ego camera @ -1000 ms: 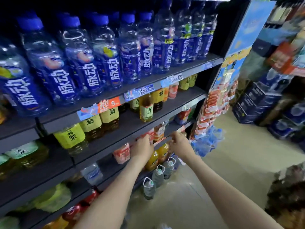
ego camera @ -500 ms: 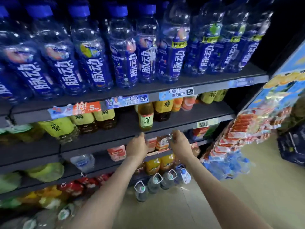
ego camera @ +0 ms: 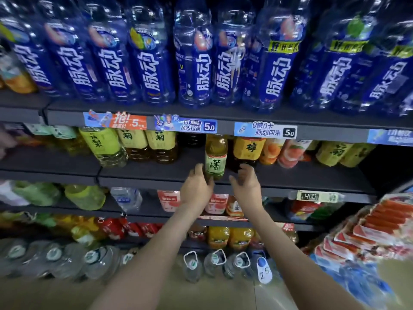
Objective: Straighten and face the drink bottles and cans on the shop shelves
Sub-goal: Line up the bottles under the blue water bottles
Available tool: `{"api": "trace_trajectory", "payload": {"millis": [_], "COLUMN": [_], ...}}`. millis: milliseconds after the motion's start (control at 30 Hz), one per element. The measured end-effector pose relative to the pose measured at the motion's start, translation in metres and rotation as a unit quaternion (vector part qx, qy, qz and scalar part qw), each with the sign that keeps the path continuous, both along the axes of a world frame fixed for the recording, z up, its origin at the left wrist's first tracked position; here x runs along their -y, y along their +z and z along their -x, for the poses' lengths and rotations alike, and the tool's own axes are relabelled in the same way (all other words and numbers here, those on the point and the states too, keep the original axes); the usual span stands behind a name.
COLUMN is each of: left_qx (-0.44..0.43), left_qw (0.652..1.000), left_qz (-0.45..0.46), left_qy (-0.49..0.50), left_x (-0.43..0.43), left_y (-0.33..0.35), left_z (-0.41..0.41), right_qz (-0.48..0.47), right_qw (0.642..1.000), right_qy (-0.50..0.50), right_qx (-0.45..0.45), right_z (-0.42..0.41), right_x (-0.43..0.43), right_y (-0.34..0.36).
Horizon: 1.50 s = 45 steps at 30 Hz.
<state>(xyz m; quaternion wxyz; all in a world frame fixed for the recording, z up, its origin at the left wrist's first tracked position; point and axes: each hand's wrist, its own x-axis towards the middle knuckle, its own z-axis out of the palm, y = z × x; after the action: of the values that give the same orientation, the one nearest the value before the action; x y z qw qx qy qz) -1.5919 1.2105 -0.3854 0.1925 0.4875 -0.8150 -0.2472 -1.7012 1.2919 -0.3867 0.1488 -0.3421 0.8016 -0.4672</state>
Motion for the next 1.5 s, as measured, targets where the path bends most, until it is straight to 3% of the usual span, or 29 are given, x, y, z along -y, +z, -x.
{"api": "trace_trajectory", "payload": {"millis": [233,633,767,867,1067,1200,1333,1500], "left_qx": [-0.185,-0.271,-0.319,-0.363,-0.282,-0.240,-0.218,-0.197], "left_qw": [0.980,0.939,0.924,0.919,0.957,0.968,0.972,0.974], "left_qz": [-0.008,0.032,0.008,-0.008,0.034,0.073,0.089,0.108], "left_qy": [-0.076,-0.211,-0.210,-0.150,-0.050,-0.019,0.018,0.038], "left_x": [0.031,0.054,0.046,0.041,0.047,0.049,0.043,0.034], "left_y": [-0.036,-0.077,-0.078,-0.073,-0.057,-0.055,-0.055,-0.052], "left_z": [0.016,0.006,0.004,0.010,0.029,0.041,0.051,0.054], "right_qz": [0.133,0.159,0.172,0.152,0.167,0.250,0.193,0.170], "right_qw": [0.991,0.982,0.978,0.978,0.965,0.923,0.949,0.951], "right_qy": [0.000,-0.070,-0.078,-0.060,-0.016,-0.209,-0.205,-0.197], "right_qx": [-0.020,-0.072,-0.092,-0.131,-0.201,-0.203,-0.145,-0.170], "right_z": [-0.010,-0.002,-0.004,-0.009,0.006,0.030,0.047,0.061], "right_x": [0.053,0.067,0.067,0.069,0.065,0.056,0.074,0.072], "right_y": [-0.022,-0.061,-0.065,-0.063,-0.054,-0.041,-0.025,-0.020]}}
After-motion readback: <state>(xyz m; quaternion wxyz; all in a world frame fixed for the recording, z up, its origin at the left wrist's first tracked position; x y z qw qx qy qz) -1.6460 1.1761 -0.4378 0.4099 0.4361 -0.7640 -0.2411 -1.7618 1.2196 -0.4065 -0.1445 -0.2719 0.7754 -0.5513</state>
